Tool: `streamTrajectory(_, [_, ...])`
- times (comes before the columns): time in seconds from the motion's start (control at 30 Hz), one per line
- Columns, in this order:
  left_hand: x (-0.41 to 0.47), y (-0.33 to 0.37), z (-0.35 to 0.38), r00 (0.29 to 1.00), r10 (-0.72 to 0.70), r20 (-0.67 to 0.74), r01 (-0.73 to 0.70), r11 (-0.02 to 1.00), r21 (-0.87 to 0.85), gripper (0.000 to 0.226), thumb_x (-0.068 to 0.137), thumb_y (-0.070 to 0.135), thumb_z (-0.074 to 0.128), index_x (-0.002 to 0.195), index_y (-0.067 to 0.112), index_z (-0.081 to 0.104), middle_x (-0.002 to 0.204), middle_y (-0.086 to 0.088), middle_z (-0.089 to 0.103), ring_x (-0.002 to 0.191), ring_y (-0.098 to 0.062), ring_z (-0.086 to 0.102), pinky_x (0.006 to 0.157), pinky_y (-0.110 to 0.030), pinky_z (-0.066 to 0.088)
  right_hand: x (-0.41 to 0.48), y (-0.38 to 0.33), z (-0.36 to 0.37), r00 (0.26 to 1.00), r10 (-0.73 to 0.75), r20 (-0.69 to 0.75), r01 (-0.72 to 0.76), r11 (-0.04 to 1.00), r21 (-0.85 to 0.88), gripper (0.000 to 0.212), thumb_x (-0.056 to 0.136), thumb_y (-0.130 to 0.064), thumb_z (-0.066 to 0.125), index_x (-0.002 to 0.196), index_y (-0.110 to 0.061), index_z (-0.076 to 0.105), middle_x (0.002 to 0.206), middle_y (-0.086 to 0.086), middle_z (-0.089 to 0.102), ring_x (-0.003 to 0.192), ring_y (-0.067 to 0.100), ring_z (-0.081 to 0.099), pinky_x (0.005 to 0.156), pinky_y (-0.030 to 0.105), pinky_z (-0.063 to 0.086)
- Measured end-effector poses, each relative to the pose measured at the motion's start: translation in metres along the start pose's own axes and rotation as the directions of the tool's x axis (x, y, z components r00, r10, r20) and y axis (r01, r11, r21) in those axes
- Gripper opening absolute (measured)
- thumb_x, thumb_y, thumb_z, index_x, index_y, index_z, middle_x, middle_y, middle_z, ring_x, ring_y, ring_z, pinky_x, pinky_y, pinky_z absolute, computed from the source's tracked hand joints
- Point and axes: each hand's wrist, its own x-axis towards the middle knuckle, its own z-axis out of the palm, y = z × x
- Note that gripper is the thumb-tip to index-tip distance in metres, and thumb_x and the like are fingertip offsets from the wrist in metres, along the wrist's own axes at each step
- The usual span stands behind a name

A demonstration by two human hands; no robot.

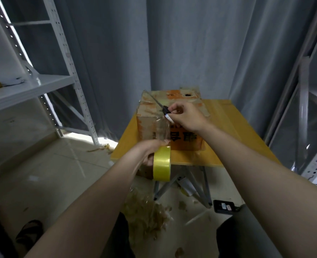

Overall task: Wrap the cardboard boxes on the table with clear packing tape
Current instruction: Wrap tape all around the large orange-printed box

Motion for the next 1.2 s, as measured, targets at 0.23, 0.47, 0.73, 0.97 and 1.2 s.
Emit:
streamTrajectory(0.23, [-0.004, -0.011, 0.009, 0.994, 0.108, -0.018, -0.109, 0.969, -0.220, 0.029, 0.103, 0.035, 0.062, 0.125, 0.017, 0.066, 0.086, -0.007, 0.079, 0.060, -0.014, 0.072, 0.045, -0.022, 0.051, -0.009, 0.004, -0.019, 0.980, -0.017, 0.199, 0.023, 0.999, -0.030, 0.026, 0.074, -0.014, 0.092, 0.091, -0.013, 0.073, 0.082, -0.001, 0.069, 0.075, 0.009, 0.061, 0.071, 0.024, 0.047])
streamTrajectory(0.47, [-0.015, -0.017, 0.018, 0.971, 0.202, -0.126, -0.232, 0.918, -0.321, 0.019, 0.099, 0.017, 0.067, 0.116, 0.010, 0.073, 0.086, -0.013, 0.077, 0.051, -0.015, 0.069, 0.038, -0.019, 0.045, -0.028, 0.017, -0.050, 0.826, 0.381, 0.416, -0.175, 0.874, -0.453, 0.062, 0.072, -0.038, 0.093, 0.117, -0.023, 0.053, 0.120, 0.005, 0.059, 0.099, 0.024, 0.066, 0.076, 0.034, 0.061])
streamTrajectory(0.73, [-0.018, -0.021, 0.018, 0.969, 0.209, -0.132, -0.244, 0.893, -0.378, 0.022, 0.096, 0.014, 0.071, 0.117, 0.006, 0.073, 0.075, -0.013, 0.077, 0.055, -0.018, 0.073, 0.045, -0.025, 0.053, -0.049, 0.049, -0.071, 0.770, 0.520, 0.370, -0.408, 0.847, -0.342, 0.047, 0.076, -0.020, 0.092, 0.108, -0.011, 0.059, 0.112, 0.011, 0.060, 0.091, 0.024, 0.065, 0.090, 0.050, 0.062])
streamTrajectory(0.97, [-0.018, -0.021, 0.017, 0.969, 0.205, -0.136, -0.239, 0.915, -0.326, 0.019, 0.098, 0.019, 0.071, 0.115, 0.012, 0.073, 0.063, -0.003, 0.075, 0.047, -0.011, 0.068, 0.039, -0.020, 0.047, -0.034, 0.034, -0.049, 0.790, 0.469, 0.395, -0.368, 0.878, -0.306, 0.051, 0.070, -0.027, 0.093, 0.107, -0.009, 0.063, 0.104, 0.012, 0.063, 0.089, 0.026, 0.066, 0.084, 0.045, 0.064])
streamTrajectory(1.2, [-0.011, -0.024, 0.016, 0.969, 0.215, -0.119, -0.242, 0.917, -0.318, 0.019, 0.099, 0.021, 0.069, 0.116, 0.013, 0.073, 0.067, -0.004, 0.076, 0.049, -0.011, 0.069, 0.041, -0.019, 0.047, -0.019, 0.022, -0.042, 0.747, 0.547, 0.378, -0.413, 0.827, -0.381, 0.035, 0.073, -0.016, 0.092, 0.097, -0.006, 0.069, 0.103, 0.014, 0.065, 0.079, 0.023, 0.073, 0.062, 0.027, 0.061])
